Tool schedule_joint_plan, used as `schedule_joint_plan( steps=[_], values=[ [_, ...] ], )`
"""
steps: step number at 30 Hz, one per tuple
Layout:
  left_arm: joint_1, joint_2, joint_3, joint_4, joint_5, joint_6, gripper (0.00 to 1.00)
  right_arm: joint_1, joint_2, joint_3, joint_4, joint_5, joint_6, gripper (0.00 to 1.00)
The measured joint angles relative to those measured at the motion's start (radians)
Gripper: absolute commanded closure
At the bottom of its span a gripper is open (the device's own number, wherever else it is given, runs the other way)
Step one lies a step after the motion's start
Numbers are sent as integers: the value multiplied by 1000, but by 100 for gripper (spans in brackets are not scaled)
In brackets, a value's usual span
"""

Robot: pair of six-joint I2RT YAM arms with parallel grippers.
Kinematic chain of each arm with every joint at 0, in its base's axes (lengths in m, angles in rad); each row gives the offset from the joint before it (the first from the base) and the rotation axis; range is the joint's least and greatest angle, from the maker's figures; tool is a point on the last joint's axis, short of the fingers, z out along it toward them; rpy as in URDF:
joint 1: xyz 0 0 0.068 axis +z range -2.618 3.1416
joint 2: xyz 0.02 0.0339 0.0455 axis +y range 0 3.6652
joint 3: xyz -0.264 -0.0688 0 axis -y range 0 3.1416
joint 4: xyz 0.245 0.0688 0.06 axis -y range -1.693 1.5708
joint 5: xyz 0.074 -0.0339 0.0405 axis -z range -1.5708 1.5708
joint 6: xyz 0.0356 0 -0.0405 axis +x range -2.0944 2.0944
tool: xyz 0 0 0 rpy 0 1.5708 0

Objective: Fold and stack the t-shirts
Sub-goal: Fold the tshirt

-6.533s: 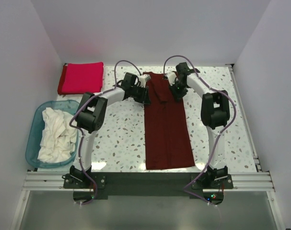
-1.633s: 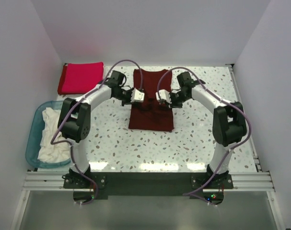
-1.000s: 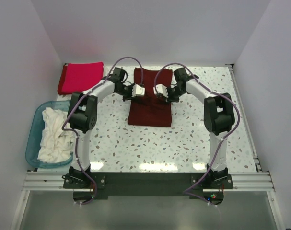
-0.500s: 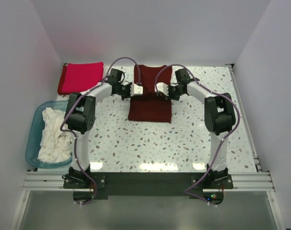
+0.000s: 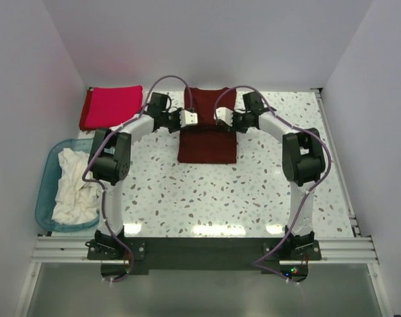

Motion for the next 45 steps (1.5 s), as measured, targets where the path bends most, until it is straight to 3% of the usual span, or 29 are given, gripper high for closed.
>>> schedule_joint_plan(
  steps=[2,7,12,18,23,31,38,45],
  values=[
    [0,8,13,21,-19,-27,56,0,0,5,24,25,20,46],
    [8,11,30,87,-89,-161,53,-6,0,27,80,98,90,41],
    [52,-26,26,97,-85,-357,49,-34,-1,182,-55,73,232,49],
    [57,-112,1,74,59,-616,47,-37,-8,279,-253,-81,395,66],
    [23,-173,-165,84,177,-778,50,-2,-8,208,-401,-232,532,74],
    [13,-174,-434,211,267,-1143,52,-2,52,26,-405,-326,748,76],
    [48,-122,-449,264,275,-1264,52,-60,99,5,-387,-367,824,71],
    [67,-171,-445,179,283,-1158,49,-66,35,-5,-472,-328,674,60]
  ],
)
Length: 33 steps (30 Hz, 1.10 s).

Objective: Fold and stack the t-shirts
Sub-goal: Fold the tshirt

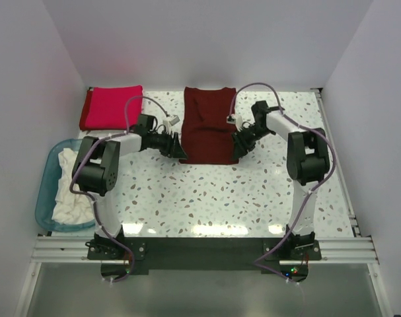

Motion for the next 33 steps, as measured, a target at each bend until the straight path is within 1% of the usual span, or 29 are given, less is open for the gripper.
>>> schedule_joint_plan(
  steps=[4,6,10,12,17,20,23,24,29,30,32,33],
  values=[
    [-2,-85,26,-98,-24,194,45,-5,-126,-32,-40,48,-140,60],
    [-10,-142,27,-116,-54,323,45,-3,-214,-79,-13,82,-209,59],
    [-56,-228,10,-96,-100,564,43,23,-298,-153,68,136,-319,55],
    [-89,-249,-20,-79,-125,689,43,50,-305,-203,128,168,-378,54],
    [-170,-240,-107,-51,-194,916,42,105,-286,-291,204,230,-491,53],
    [-203,-197,-114,-39,-252,1012,42,112,-258,-290,237,251,-537,53],
    [-212,-137,-111,-38,-301,1085,43,113,-223,-290,252,273,-585,53],
    [-212,-126,-105,-36,-291,1097,44,113,-211,-290,253,280,-604,53],
    [-212,-103,-61,-52,-336,1152,50,114,-210,-294,257,290,-671,53],
    [-212,-103,-60,-55,-341,1162,54,115,-214,-301,261,291,-684,56],
    [-213,-103,-60,-65,-346,1184,62,118,-225,-317,270,294,-711,64],
    [-213,-103,-59,-72,-349,1194,72,121,-233,-328,276,299,-724,77]
  ],
)
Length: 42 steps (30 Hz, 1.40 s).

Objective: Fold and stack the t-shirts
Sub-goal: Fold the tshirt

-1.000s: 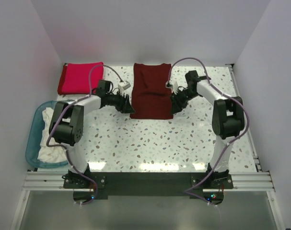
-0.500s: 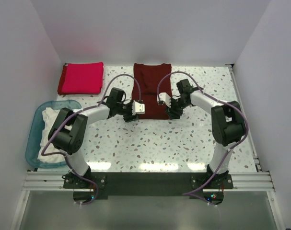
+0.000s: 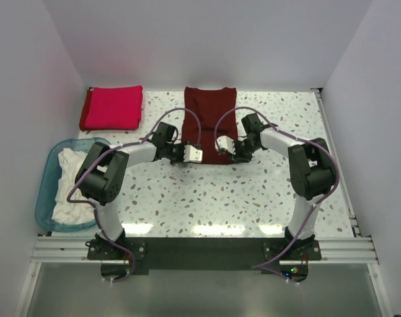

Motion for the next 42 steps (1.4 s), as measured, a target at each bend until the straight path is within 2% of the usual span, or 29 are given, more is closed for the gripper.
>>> schedule_joint_plan(
  steps=[3,6,8,16,23,30,35,38,42],
  values=[
    [0,0,3,-31,-2,25,85,3,-8,-13,21,10,-23,100],
    [0,0,15,-65,5,43,96,3,-8,-4,17,10,-14,100],
    [1,-1,35,-102,18,46,100,3,-8,12,3,11,4,100],
    [30,-62,187,-239,72,12,100,-23,-27,214,-90,1,98,100],
    [47,-157,228,-311,90,2,100,-34,-106,278,-159,-17,135,100],
    [8,-357,59,-406,143,2,100,-9,-323,75,-225,-45,119,100],
    [-52,-544,-81,-560,240,-21,100,58,-563,-113,-385,-89,77,100],
    [-67,-647,-91,-661,308,-56,100,79,-715,-147,-475,-135,74,100],
    [-67,-698,-24,-747,353,-101,100,78,-742,-116,-537,-165,71,100]
  ],
)
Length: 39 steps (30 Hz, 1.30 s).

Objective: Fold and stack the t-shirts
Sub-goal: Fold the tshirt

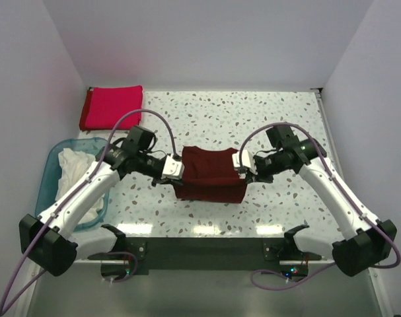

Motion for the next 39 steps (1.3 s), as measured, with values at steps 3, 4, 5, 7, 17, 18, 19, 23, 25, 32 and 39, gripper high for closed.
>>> schedule_joint_plan(
  steps=[3,4,5,7,17,18,19,23,25,32,39],
  values=[
    [2,63,87,-32,0,-15,100,-24,104,54,-27,-13,-14,100],
    [3,98,114,-37,-5,-15,100,-33,144,70,-27,-14,-18,100],
    [8,138,139,-42,-10,-13,100,-44,195,89,-29,-13,-24,100],
    [23,216,180,-43,-16,-12,100,-69,289,124,-33,-13,-43,100],
    [136,629,415,-45,-16,42,94,-145,658,365,-64,-18,-83,100],
    [142,660,435,-46,-16,43,93,-148,697,396,-68,-17,-82,100],
    [147,698,455,-40,-18,42,93,-151,737,424,-67,-15,-80,100],
    [167,831,498,-13,-34,35,88,-154,909,547,-58,-12,-46,100],
    [173,883,499,10,-49,24,87,-155,974,594,-53,-12,-24,100],
    [173,941,480,70,-61,-32,84,-151,1028,569,-29,-11,30,100],
    [161,772,261,113,-37,-70,54,-129,923,402,-37,-32,66,54]
  ],
)
